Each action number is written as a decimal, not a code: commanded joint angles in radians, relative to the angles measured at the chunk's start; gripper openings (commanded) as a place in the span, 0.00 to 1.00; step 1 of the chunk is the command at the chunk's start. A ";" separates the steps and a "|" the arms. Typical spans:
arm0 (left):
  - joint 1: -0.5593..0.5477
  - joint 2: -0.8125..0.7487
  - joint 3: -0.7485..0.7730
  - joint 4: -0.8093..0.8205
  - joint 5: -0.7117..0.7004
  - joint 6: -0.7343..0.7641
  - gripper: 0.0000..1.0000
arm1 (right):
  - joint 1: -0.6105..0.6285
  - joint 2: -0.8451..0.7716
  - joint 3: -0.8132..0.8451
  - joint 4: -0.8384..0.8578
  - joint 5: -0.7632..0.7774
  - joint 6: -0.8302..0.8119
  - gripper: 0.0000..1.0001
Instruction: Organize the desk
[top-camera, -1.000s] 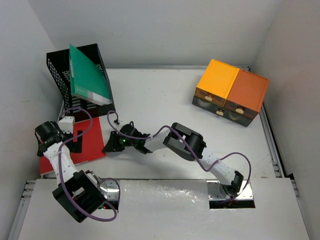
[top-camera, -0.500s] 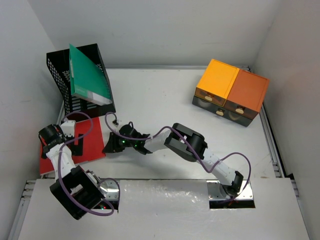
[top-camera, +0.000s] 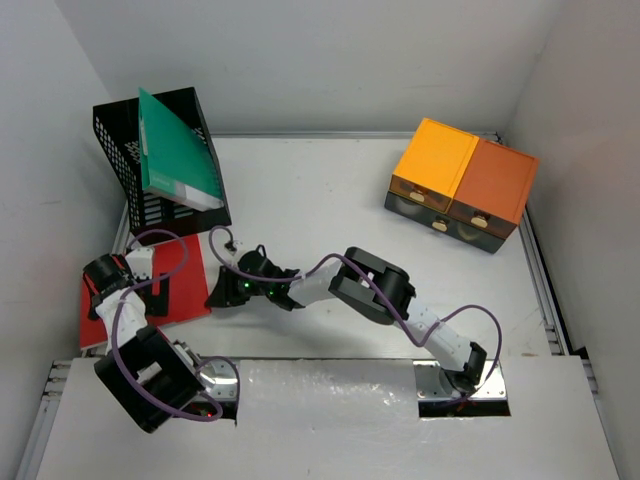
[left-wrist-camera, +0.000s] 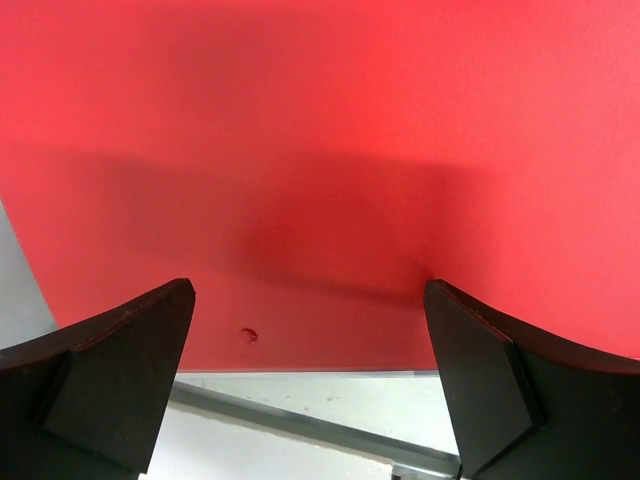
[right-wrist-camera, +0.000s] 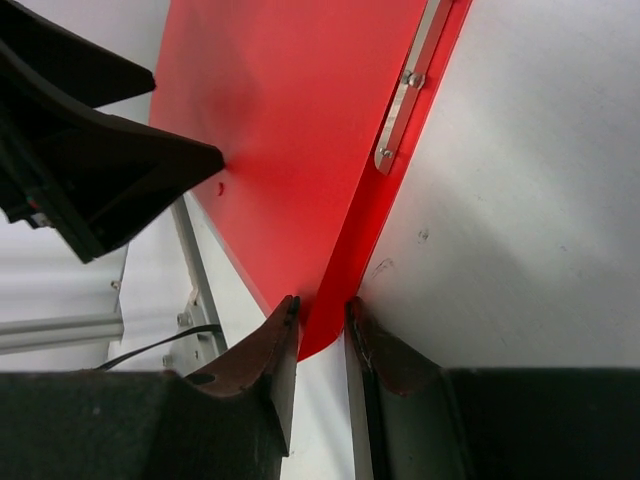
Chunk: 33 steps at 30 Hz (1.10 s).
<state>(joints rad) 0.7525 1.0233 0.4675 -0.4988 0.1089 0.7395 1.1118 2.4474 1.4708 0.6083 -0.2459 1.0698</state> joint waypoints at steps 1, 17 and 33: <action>0.002 0.017 -0.020 0.062 -0.012 -0.002 0.98 | 0.017 -0.068 0.009 0.045 -0.004 -0.013 0.24; 0.002 0.047 -0.058 0.100 -0.011 -0.003 0.98 | 0.022 0.019 0.057 0.137 -0.032 0.091 0.22; 0.001 0.048 -0.067 0.114 -0.011 -0.026 0.97 | -0.007 0.179 0.149 0.274 -0.069 0.317 0.00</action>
<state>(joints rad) 0.7525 1.0752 0.4240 -0.3317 0.1009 0.7307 1.1042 2.6061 1.5978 0.8051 -0.3149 1.3396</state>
